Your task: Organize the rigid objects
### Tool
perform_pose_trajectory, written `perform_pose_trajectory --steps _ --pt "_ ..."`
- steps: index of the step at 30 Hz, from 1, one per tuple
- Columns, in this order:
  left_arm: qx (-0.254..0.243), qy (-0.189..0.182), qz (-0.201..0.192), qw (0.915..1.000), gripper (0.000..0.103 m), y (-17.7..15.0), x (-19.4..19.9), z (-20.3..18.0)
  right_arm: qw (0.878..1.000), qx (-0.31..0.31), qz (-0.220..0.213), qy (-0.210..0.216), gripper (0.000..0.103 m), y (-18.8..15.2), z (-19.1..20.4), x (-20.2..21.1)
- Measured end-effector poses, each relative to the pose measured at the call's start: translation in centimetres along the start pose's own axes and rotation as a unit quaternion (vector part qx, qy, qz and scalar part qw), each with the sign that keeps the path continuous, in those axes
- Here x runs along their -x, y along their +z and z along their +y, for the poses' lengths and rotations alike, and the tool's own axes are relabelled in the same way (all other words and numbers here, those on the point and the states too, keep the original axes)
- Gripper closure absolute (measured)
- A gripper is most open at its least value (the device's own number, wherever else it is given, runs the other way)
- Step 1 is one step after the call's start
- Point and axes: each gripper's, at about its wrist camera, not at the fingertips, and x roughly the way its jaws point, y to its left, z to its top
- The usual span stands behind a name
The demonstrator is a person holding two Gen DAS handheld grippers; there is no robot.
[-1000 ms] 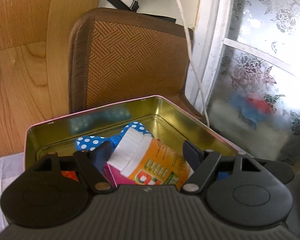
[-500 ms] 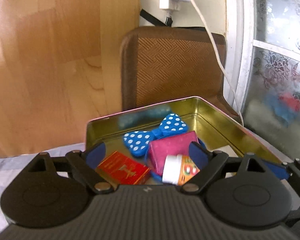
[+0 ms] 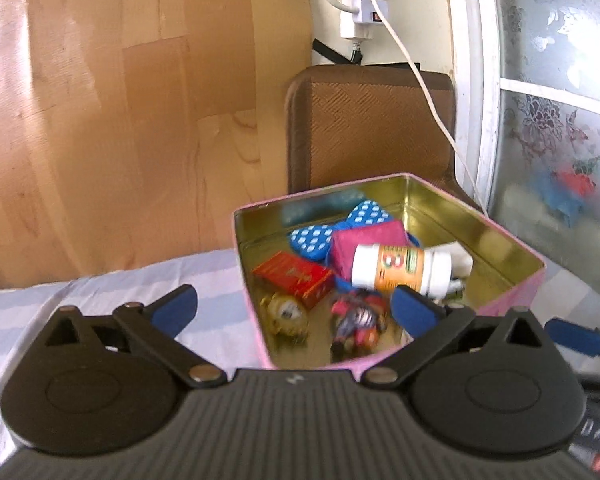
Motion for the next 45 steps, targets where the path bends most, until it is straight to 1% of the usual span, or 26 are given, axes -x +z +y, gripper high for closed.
perform_pose_trajectory --steps 3,4,5,9,11,13,15,19,26,31,35,40,45 --pt "0.000 0.008 0.009 0.9999 0.000 -1.2 1.1 0.3 1.000 -0.005 0.005 0.005 0.031 -0.3 0.5 0.9" --pt "0.001 0.010 0.011 0.9999 0.000 -1.5 1.5 0.4 1.000 -0.006 0.006 0.007 0.029 -0.3 0.7 1.1" --pt "0.002 0.011 0.013 0.9999 0.000 -1.9 1.8 0.5 1.000 -0.006 0.005 0.007 0.024 -0.4 1.0 1.4" --pt "-0.002 0.025 0.011 0.9996 0.000 -3.3 3.0 0.7 1.000 0.000 0.000 0.010 0.017 -0.6 2.0 2.5" --pt "-0.006 0.035 0.006 0.9993 0.000 -3.9 3.5 0.7 1.000 0.003 -0.002 0.008 0.006 -0.8 2.6 2.9" --pt "-0.007 0.042 0.004 0.9991 0.000 -4.4 3.9 0.9 1.000 0.004 -0.003 0.004 0.006 -1.0 3.0 3.2" --pt "-0.002 0.040 0.010 0.9991 0.000 -5.0 4.2 1.1 1.000 0.003 -0.002 0.000 0.000 -1.4 3.4 3.4" --pt "0.008 0.037 0.022 0.9991 0.000 -6.0 4.9 1.6 1.000 0.003 0.009 -0.009 0.000 -2.0 3.8 3.3" --pt "-0.004 0.052 0.029 0.9982 0.000 -7.4 5.4 1.9 1.000 0.011 0.019 -0.017 0.000 -2.7 4.8 3.3" --pt "0.003 0.042 0.037 0.9984 0.000 -7.8 5.5 2.2 0.999 0.026 0.007 -0.025 0.000 -2.6 5.5 3.7" --pt "0.001 0.052 0.041 0.9978 0.000 -7.9 5.4 2.1 0.999 0.029 -0.005 -0.031 0.000 -2.4 5.8 4.0" --pt "0.008 0.045 0.047 0.9979 0.000 -7.9 5.4 2.4 0.999 0.031 -0.011 -0.034 0.000 -2.4 6.1 4.0" --pt "0.007 0.052 0.041 0.9977 0.000 -7.8 5.6 2.4 0.999 0.033 -0.015 -0.035 0.000 -2.3 6.3 3.9"
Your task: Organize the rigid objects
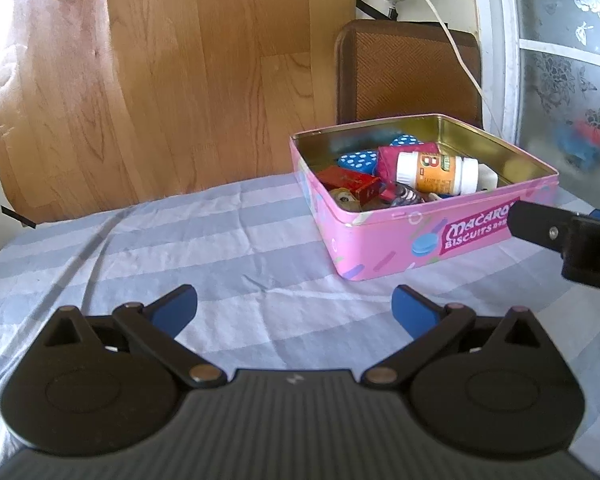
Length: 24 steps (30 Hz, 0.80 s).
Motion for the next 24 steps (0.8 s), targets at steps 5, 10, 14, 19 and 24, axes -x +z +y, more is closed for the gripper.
perform_pose_trajectory --steps 5,10,14,19,24 --pt "0.002 0.001 -0.003 1.0000 0.000 -0.01 0.19 0.21 1.000 0.001 -0.005 0.002 0.000 -0.08 0.27 -0.02" --pt "0.002 -0.007 0.013 0.9999 0.000 0.10 -0.29 0.35 1.000 0.003 -0.006 0.000 0.000 -0.13 0.33 -0.02" --pt "0.007 -0.009 0.029 0.9995 0.000 -0.08 -0.62 0.43 1.000 0.001 -0.006 -0.001 0.000 -0.22 0.41 -0.01" --pt "0.005 -0.013 0.032 0.9994 0.000 -0.20 -0.61 0.37 1.000 0.002 -0.004 0.000 0.000 -0.30 0.49 0.03" --pt "-0.002 -0.012 0.037 0.9992 0.000 -0.29 -0.65 0.22 1.000 0.003 -0.004 0.000 0.000 -0.39 0.59 0.08"
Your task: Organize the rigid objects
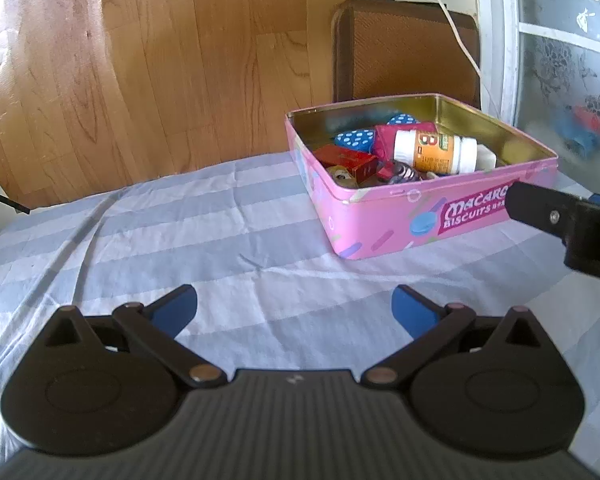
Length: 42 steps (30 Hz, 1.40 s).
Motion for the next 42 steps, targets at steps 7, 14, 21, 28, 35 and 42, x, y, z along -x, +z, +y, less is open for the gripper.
perform_pose_trajectory --steps 7,14,21,28,35,42 --pt "0.001 -0.002 0.014 0.9999 0.000 -0.12 -0.24 -0.04 1.000 -0.003 0.001 -0.002 0.000 -0.07 0.09 0.04" --pt "0.002 -0.002 0.019 0.9998 0.000 -0.19 -0.27 -0.05 1.000 -0.004 0.002 -0.002 0.000 -0.11 0.13 0.12" --pt "0.003 0.000 0.026 0.9997 0.000 -0.24 -0.36 -0.27 1.000 -0.007 0.003 -0.002 0.000 -0.29 -0.05 0.18" --pt "0.002 0.003 0.028 0.9996 0.000 -0.22 -0.53 -0.37 1.000 -0.011 0.004 -0.002 0.000 -0.34 -0.06 0.16" --pt "-0.001 0.001 0.032 0.9995 0.000 -0.18 -0.44 -0.71 1.000 -0.009 0.003 -0.001 0.000 -0.36 0.17 0.33" --pt "0.006 -0.001 0.036 0.9993 0.000 -0.19 -0.45 -0.76 1.000 -0.010 0.001 -0.005 0.000 -0.34 0.15 0.42"
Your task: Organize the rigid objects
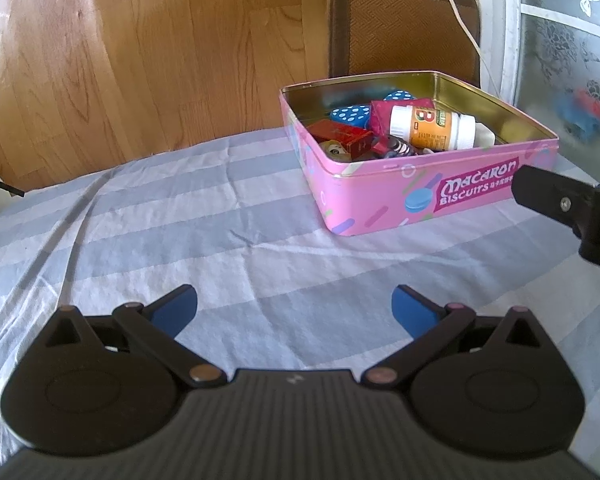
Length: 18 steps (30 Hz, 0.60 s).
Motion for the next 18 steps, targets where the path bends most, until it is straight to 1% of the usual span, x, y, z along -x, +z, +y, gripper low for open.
perform_pose_trajectory --steps 4,10,14,18 --pt "0.002 -0.006 0.004 1.0000 0.000 -0.02 -0.14 0.04 1.000 0.000 0.001 0.000 0.000 -0.07 0.05 0.04" --pt "0.015 -0.027 0.026 0.9992 0.000 -0.02 -0.39 0.11 1.000 0.002 0.002 0.001 0.000 -0.18 0.17 0.10" --pt "0.013 -0.029 0.030 0.9990 0.000 -0.05 -0.46 -0.07 1.000 0.000 0.003 0.000 0.000 -0.21 0.10 0.04" --pt "0.015 -0.038 0.038 0.9985 0.000 -0.05 -0.53 -0.03 1.000 -0.002 0.005 0.001 0.000 -0.24 -0.09 -0.03"
